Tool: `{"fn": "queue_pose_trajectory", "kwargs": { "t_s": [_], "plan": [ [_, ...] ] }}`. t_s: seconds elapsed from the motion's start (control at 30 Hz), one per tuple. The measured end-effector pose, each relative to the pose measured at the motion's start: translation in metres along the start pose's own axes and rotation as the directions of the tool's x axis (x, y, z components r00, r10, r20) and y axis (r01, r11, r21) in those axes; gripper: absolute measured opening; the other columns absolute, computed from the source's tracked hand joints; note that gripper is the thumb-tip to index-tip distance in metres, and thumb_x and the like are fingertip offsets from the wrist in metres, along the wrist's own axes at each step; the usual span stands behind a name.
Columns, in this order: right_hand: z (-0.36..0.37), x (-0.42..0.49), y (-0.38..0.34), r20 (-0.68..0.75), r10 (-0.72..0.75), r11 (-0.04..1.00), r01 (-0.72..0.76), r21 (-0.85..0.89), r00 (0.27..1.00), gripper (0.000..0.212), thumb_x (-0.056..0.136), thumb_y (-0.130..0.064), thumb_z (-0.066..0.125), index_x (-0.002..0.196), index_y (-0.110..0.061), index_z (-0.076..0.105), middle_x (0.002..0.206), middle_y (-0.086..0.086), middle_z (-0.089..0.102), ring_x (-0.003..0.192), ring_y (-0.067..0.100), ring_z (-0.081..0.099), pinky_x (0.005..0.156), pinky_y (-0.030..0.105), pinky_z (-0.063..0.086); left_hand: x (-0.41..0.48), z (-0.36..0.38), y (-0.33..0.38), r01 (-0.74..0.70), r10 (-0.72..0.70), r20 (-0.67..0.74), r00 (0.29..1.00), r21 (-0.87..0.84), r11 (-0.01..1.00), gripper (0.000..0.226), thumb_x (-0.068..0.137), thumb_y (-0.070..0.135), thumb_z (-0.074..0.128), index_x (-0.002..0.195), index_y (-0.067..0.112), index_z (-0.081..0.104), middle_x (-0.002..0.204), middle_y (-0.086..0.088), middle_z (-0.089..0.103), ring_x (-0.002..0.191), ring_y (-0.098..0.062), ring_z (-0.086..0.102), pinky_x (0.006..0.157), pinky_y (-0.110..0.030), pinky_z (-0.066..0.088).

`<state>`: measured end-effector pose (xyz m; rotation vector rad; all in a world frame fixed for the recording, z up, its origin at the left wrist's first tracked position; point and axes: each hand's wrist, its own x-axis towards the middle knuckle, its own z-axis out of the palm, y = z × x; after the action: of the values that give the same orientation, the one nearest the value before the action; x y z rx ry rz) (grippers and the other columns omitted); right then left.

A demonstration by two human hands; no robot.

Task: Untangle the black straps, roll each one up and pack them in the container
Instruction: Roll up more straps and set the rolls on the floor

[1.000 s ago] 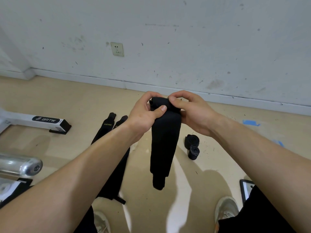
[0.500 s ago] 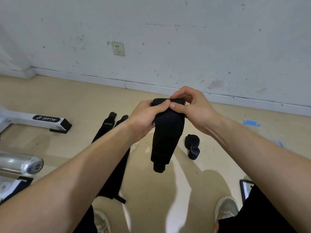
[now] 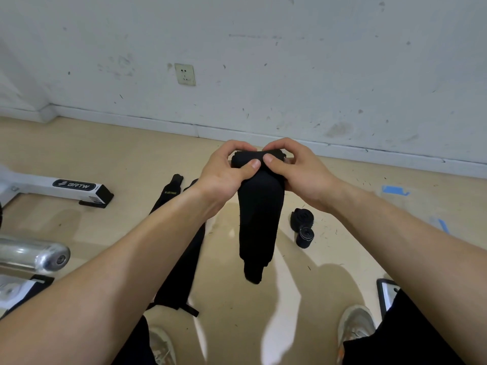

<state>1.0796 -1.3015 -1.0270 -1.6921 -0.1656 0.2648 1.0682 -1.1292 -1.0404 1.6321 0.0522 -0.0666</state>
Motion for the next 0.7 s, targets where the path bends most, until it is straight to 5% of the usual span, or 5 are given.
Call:
{"fn": "queue_pose_trajectory", "kwargs": {
  "t_s": [0.07, 0.23, 0.37, 0.5, 0.7],
  "plan": [
    [0.000, 0.001, 0.001, -0.006, -0.014, 1.000, 0.014, 0.008, 1.000, 0.012, 0.100, -0.015, 0.063, 0.110, -0.021, 0.064, 0.087, 0.015, 0.065, 0.078, 0.026, 0.065, 0.075, 0.040, 0.057, -0.002, 0.000, 0.000, -0.005, 0.005, -0.007, 1.000, 0.016, 1.000, 0.022, 0.095, 0.010, 0.071, 0.109, 0.025, 0.065, 0.078, -0.002, 0.070, 0.069, -0.017, 0.070, 0.063, -0.027, 0.055],
    [-0.002, 0.001, -0.001, 0.008, 0.008, 0.997, -0.009, 0.071, 1.000, 0.018, 0.100, -0.006, 0.060, 0.112, -0.019, 0.062, 0.085, 0.016, 0.065, 0.070, 0.024, 0.065, 0.064, 0.030, 0.054, -0.004, 0.001, 0.003, 0.053, -0.053, 0.039, 0.998, -0.004, 0.999, 0.026, 0.098, 0.019, 0.069, 0.122, 0.009, 0.064, 0.109, -0.014, 0.075, 0.102, -0.028, 0.075, 0.094, -0.041, 0.060],
    [-0.002, -0.001, 0.000, 0.002, 0.005, 0.999, -0.005, 0.032, 1.000, 0.021, 0.100, -0.003, 0.059, 0.113, -0.018, 0.061, 0.079, 0.012, 0.064, 0.066, 0.021, 0.064, 0.057, 0.025, 0.052, -0.007, 0.009, 0.002, 0.063, -0.064, 0.018, 0.998, 0.041, 0.997, 0.035, 0.099, 0.043, 0.063, 0.119, 0.014, 0.066, 0.112, -0.008, 0.076, 0.106, -0.025, 0.073, 0.100, -0.047, 0.057],
    [-0.001, -0.001, 0.000, -0.004, -0.002, 1.000, 0.002, 0.012, 1.000, 0.024, 0.099, 0.000, 0.058, 0.111, -0.020, 0.061, 0.084, 0.012, 0.062, 0.070, 0.022, 0.064, 0.060, 0.026, 0.054, -0.007, 0.013, 0.000, 0.019, -0.015, -0.058, 0.998, 0.070, 0.997, 0.025, 0.099, 0.037, 0.066, 0.115, 0.018, 0.063, 0.109, -0.007, 0.072, 0.103, -0.026, 0.072, 0.096, -0.046, 0.059],
    [0.003, 0.000, -0.002, 0.017, 0.123, 0.968, -0.124, 0.218, 0.992, 0.027, 0.096, -0.003, 0.059, 0.119, -0.018, 0.065, 0.101, 0.008, 0.067, 0.083, 0.023, 0.067, 0.069, 0.031, 0.057, -0.007, 0.010, -0.003, 0.008, -0.008, -0.078, 0.997, 0.009, 1.000, 0.018, 0.097, 0.022, 0.070, 0.113, 0.022, 0.062, 0.102, -0.011, 0.073, 0.094, -0.028, 0.074, 0.073, -0.034, 0.062]
  ]
}}
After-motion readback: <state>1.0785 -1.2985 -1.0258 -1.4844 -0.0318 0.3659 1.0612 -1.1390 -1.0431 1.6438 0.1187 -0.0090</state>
